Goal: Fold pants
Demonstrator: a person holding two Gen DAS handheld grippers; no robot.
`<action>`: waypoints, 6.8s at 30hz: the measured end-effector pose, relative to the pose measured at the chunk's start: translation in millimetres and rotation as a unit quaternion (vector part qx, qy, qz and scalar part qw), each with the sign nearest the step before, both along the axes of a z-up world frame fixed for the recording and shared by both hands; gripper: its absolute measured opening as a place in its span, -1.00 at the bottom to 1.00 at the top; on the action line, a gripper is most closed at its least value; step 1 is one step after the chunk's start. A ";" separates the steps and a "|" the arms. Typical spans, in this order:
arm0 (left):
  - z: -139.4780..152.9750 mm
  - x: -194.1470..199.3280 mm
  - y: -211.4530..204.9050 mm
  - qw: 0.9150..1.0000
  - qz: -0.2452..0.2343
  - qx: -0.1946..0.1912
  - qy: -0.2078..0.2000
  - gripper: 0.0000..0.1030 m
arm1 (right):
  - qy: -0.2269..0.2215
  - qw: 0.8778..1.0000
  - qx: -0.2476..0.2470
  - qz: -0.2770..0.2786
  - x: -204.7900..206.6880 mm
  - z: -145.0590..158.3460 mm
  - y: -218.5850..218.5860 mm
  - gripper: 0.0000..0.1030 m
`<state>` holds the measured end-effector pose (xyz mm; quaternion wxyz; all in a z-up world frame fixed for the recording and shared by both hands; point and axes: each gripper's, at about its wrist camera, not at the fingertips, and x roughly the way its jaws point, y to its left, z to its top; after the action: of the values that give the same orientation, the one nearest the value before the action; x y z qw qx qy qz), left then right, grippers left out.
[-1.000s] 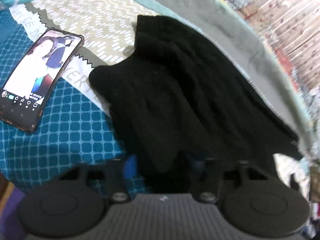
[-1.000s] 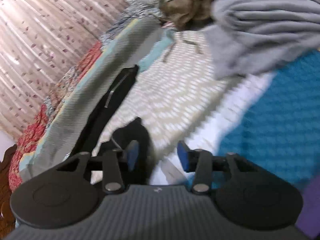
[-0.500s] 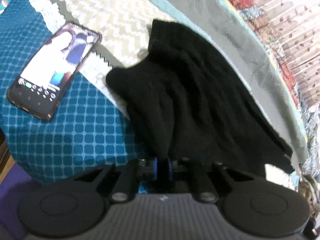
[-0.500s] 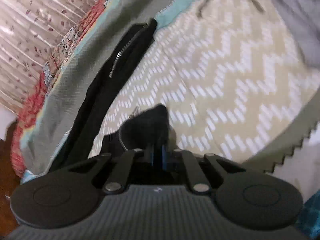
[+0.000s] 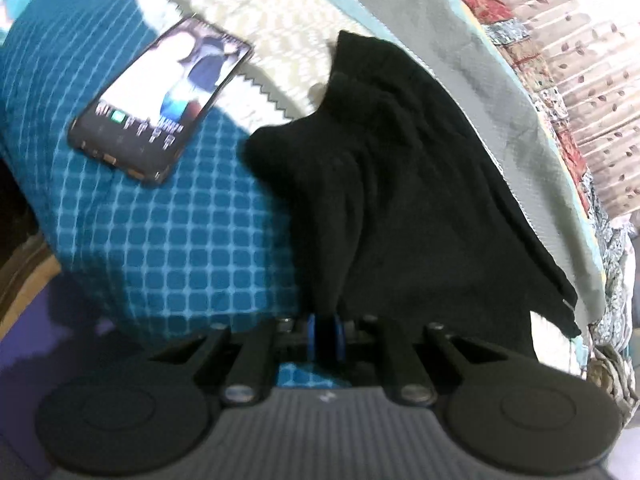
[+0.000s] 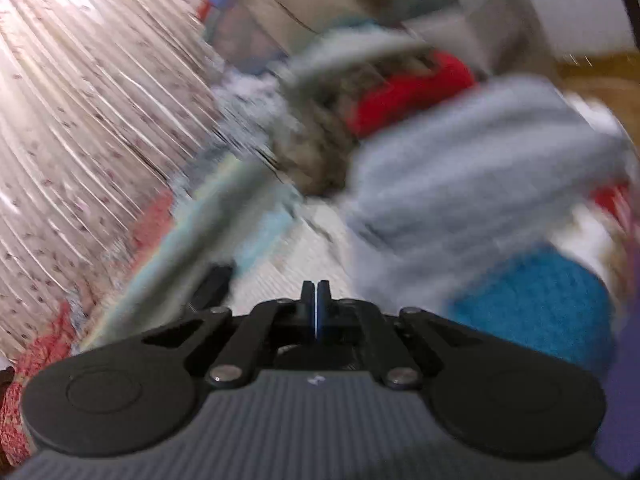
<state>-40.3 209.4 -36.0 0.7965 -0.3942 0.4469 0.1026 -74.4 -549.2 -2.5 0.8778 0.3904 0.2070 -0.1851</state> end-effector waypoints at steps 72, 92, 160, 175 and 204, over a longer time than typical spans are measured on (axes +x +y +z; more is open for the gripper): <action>42.9 8.1 48.9 0.989 -0.063 0.129 0.032 -0.26 | 0.093 0.984 -0.111 0.103 93.9 -4.5 143.3 -0.10; 61.7 297.4 -22.9 0.837 -0.306 0.448 -0.071 0.44 | 0.107 0.979 -0.006 0.172 379.7 38.3 118.6 -0.04; 47.2 18.5 49.7 0.994 -0.050 -0.004 -0.094 -0.56 | 0.003 0.998 0.064 -0.017 -52.9 -1.1 63.4 -0.12; 59.0 -18.9 74.7 0.986 -0.050 0.089 -0.130 -0.23 | 0.017 0.988 -0.019 0.152 12.3 10.0 132.1 -0.12; 42.6 86.6 51.9 0.976 -0.014 0.200 -0.084 -0.01 | 0.124 0.919 0.012 0.374 109.6 -51.3 257.4 -0.14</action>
<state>46.3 261.2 6.6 0.8951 -0.2279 0.3545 0.1451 35.2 -291.8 -53.8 0.8455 0.2689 0.4474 0.1121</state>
